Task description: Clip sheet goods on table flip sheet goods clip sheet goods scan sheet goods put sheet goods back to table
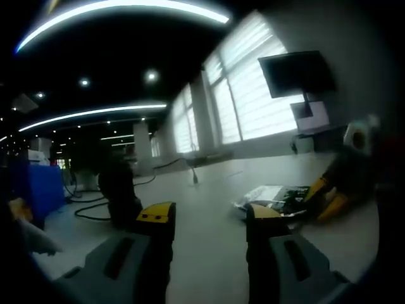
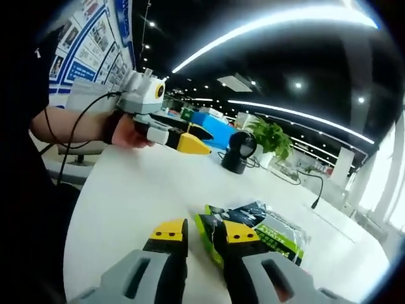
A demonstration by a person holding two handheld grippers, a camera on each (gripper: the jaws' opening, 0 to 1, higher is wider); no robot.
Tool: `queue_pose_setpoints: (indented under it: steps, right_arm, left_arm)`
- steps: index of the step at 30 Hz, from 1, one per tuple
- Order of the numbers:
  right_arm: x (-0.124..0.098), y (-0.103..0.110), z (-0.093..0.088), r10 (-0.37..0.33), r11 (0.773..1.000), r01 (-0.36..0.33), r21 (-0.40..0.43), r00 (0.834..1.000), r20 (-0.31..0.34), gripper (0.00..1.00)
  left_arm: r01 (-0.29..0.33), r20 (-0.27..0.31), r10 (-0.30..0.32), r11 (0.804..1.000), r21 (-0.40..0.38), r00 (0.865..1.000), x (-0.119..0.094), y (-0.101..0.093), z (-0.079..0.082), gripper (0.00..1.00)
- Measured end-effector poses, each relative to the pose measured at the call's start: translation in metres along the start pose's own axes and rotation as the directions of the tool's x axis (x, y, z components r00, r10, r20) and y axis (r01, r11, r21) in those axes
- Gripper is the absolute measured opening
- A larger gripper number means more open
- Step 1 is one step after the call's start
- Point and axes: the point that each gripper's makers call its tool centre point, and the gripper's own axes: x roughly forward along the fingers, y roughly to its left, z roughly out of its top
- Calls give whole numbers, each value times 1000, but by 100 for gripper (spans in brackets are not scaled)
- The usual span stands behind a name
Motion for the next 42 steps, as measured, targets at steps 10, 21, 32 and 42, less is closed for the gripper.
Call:
queue_pose_setpoints:
  steps: [10, 21, 32, 42]
  right_arm:
    - [3, 0, -3, 2, 1000, -2, 7, 1000, -15, 8]
    - [1, -2, 0, -13, 999, 13, 37, 1000, -11, 0]
    - [-2, -10, 7, -48, 999, 48, 16, 999, 6, 0]
    - [-14, -38, 30, -148, 982, 138, 126, 986, 77, 0]
  left_arm:
    - [-1, 1, 1, 1000, -2, 1000, -1, -1, 1, 37]
    - [-3, 0, 3, 1000, 0, 1000, -2, -2, 1, 37]
    - [-2, 1, 2, 1000, -2, 1000, -2, -4, 1, 37]
    - [0, 1, 0, 1000, -2, 1000, -1, -3, 1, 37]
